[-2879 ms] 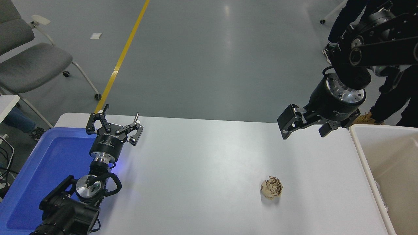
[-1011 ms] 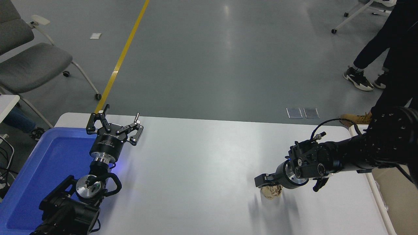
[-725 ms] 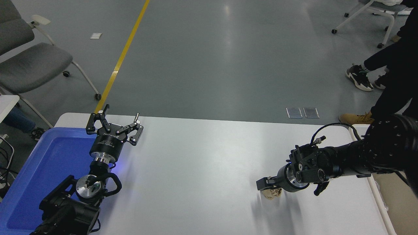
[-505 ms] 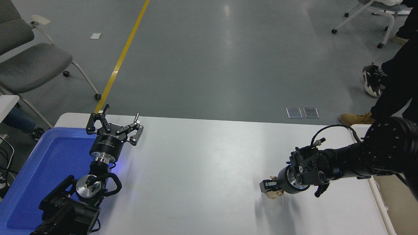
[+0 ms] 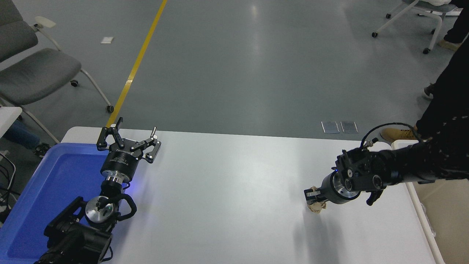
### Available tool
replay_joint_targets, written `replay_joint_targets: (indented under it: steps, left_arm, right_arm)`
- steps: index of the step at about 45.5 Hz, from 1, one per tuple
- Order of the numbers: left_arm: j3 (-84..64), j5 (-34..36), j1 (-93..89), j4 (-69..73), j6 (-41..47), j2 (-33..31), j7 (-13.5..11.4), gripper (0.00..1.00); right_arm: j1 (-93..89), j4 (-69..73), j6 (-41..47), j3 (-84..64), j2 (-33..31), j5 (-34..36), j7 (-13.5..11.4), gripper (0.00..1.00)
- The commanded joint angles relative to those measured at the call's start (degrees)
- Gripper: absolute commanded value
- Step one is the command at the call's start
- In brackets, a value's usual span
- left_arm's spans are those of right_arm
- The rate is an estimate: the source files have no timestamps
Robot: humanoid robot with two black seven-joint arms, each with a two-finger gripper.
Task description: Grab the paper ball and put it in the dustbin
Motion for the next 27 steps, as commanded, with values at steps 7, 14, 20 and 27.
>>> replay_joint_targets:
  steps: [7, 14, 20, 27]
  left_arm:
    - [0.0, -0.01, 0.0, 0.01, 0.0, 0.0, 0.0, 0.99]
    - [0.0, -0.01, 0.0, 0.01, 0.0, 0.0, 0.0, 0.99]
    - [0.0, -0.01, 0.0, 0.01, 0.0, 0.0, 0.0, 0.99]
    - [0.0, -0.01, 0.0, 0.01, 0.0, 0.0, 0.0, 0.99]
  right_arm:
    - [28.92, 19.48, 14.11, -3.26, -10.74, -1.46, -0.04, 0.0]
    - [39.12, 21.25, 22.38, -3.52, -12.42, -1.37, -0.04, 0.0]
    - [43.61, 21.25, 25.72, -3.61, -13.12, -1.2, -0.13, 0.0]
    - [46.42, 21.25, 27.13, -4.84, -16.98, -1.02, -0.3, 0.0]
